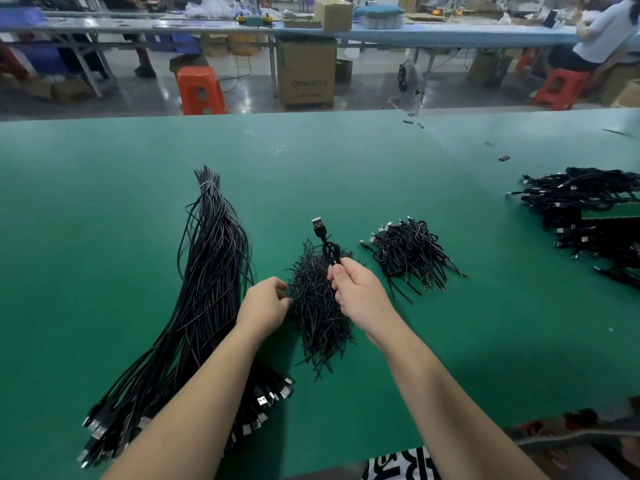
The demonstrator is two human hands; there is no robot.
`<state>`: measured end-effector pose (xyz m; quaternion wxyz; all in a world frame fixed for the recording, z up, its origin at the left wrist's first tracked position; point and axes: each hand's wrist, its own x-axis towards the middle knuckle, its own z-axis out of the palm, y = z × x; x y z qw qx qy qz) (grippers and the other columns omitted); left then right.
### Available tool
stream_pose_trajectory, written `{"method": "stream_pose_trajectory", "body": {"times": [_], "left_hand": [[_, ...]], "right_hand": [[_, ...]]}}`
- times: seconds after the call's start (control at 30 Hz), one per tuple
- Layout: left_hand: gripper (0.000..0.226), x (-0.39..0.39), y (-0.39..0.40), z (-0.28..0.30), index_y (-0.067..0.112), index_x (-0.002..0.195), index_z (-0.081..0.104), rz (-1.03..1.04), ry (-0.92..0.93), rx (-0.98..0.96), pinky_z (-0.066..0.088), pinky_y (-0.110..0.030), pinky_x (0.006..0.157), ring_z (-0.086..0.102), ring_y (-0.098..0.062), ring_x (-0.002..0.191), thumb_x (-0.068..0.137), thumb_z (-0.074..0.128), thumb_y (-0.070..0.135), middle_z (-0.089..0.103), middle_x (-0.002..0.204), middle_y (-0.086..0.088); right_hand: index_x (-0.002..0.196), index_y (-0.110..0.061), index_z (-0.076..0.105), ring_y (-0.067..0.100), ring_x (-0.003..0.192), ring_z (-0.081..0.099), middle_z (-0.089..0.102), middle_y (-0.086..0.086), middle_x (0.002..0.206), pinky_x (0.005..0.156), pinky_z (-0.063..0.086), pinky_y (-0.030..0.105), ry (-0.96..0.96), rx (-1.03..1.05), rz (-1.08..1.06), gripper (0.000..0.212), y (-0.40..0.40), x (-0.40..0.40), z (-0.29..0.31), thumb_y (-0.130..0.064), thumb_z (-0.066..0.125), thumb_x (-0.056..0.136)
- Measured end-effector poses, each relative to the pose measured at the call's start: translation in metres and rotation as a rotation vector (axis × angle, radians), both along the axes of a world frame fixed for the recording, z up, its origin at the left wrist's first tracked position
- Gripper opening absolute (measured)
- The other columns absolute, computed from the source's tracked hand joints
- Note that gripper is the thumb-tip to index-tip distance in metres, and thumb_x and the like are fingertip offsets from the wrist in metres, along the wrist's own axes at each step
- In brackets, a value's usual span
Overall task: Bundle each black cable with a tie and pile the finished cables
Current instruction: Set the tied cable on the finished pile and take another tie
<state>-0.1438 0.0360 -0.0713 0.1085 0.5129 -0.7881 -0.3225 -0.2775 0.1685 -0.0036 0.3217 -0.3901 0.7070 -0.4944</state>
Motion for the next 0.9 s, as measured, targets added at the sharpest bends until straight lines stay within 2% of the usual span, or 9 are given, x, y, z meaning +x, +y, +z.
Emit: {"method": "stream_pose_trajectory", "body": {"times": [0.13,0.23,0.37,0.47,0.6,0.7,0.77,0.83,0.9], "left_hand": [[0.017,-0.004,0.0,-0.007,0.015,0.111,0.066,0.046,0.005,-0.003,0.045,-0.023,0.079,0.061,-0.012,0.089,0.095,0.066,0.012,0.071,0.109,-0.001],[0.016,0.0,-0.001,-0.007,0.015,0.111,0.067,0.026,-0.025,-0.007,0.045,-0.018,0.074,0.061,-0.002,0.083,0.095,0.064,0.009,0.071,0.111,-0.001],[0.027,0.014,-0.005,0.004,0.015,0.118,0.072,-0.089,-0.2,-0.074,0.056,-0.036,0.091,0.067,-0.021,0.1,0.097,0.058,0.009,0.072,0.116,-0.005],[0.033,0.026,-0.007,0.011,0.016,0.114,0.075,-0.155,-0.346,-0.153,0.058,-0.039,0.088,0.068,-0.024,0.098,0.095,0.052,0.001,0.073,0.115,-0.005],[0.026,0.037,-0.007,0.017,0.016,0.08,0.064,-0.181,-0.482,-0.232,0.06,-0.039,0.079,0.068,-0.026,0.086,0.088,0.053,-0.005,0.072,0.106,-0.01],[0.019,0.043,-0.006,0.018,0.01,0.087,0.07,-0.175,-0.53,-0.259,0.058,-0.036,0.072,0.066,-0.025,0.081,0.09,0.056,-0.002,0.066,0.096,-0.006],[0.019,0.046,-0.005,0.02,0.013,0.079,0.063,-0.174,-0.549,-0.288,0.054,-0.034,0.068,0.061,-0.024,0.076,0.091,0.057,0.0,0.057,0.087,-0.003],[0.02,0.049,-0.005,0.023,0.013,0.077,0.06,-0.16,-0.544,-0.307,0.049,-0.033,0.066,0.057,-0.024,0.075,0.091,0.058,-0.001,0.047,0.081,-0.001],[0.015,0.053,-0.005,0.026,0.009,0.088,0.067,-0.137,-0.529,-0.307,0.049,-0.034,0.069,0.058,-0.024,0.081,0.092,0.057,-0.001,0.049,0.085,-0.002]], "right_hand": [[0.083,-0.021,0.056,0.007,0.055,0.037,0.048,-0.011,0.069,0.055,0.03,0.026,0.018,0.019,0.015,0.03,0.002,-0.002,0.001,-0.029,0.04,0.107],[0.084,-0.021,0.056,0.006,0.055,0.037,0.049,-0.011,0.07,0.055,0.03,0.024,0.019,0.025,0.016,0.03,0.004,-0.004,0.0,-0.028,0.039,0.108],[0.088,-0.018,0.057,0.004,0.058,0.038,0.049,-0.011,0.071,0.058,0.029,0.023,0.022,0.038,0.006,0.029,0.005,-0.008,-0.002,-0.029,0.038,0.108],[0.086,-0.022,0.054,0.006,0.057,0.034,0.04,-0.01,0.068,0.058,0.026,0.024,0.022,0.03,-0.009,0.029,0.003,-0.006,-0.004,-0.029,0.037,0.109],[0.084,-0.024,0.052,0.006,0.063,0.036,0.04,-0.01,0.073,0.061,0.027,0.024,0.02,0.015,-0.007,0.03,0.0,-0.002,-0.005,-0.029,0.036,0.109],[0.085,-0.021,0.053,0.009,0.061,0.039,0.048,-0.01,0.073,0.061,0.03,0.027,0.019,0.008,0.009,0.03,-0.002,0.001,-0.006,-0.03,0.037,0.109],[0.087,-0.019,0.054,0.009,0.061,0.041,0.054,-0.008,0.077,0.06,0.032,0.028,0.02,-0.002,0.03,0.029,-0.002,0.003,-0.006,-0.03,0.038,0.108],[0.087,-0.02,0.054,0.011,0.057,0.036,0.047,-0.005,0.071,0.057,0.031,0.031,0.028,-0.014,0.061,0.029,-0.002,0.005,-0.005,-0.032,0.038,0.108],[0.088,-0.019,0.052,0.012,0.055,0.031,0.038,-0.002,0.068,0.055,0.028,0.032,0.029,-0.022,0.088,0.029,-0.002,0.008,-0.004,-0.033,0.037,0.108]]}}
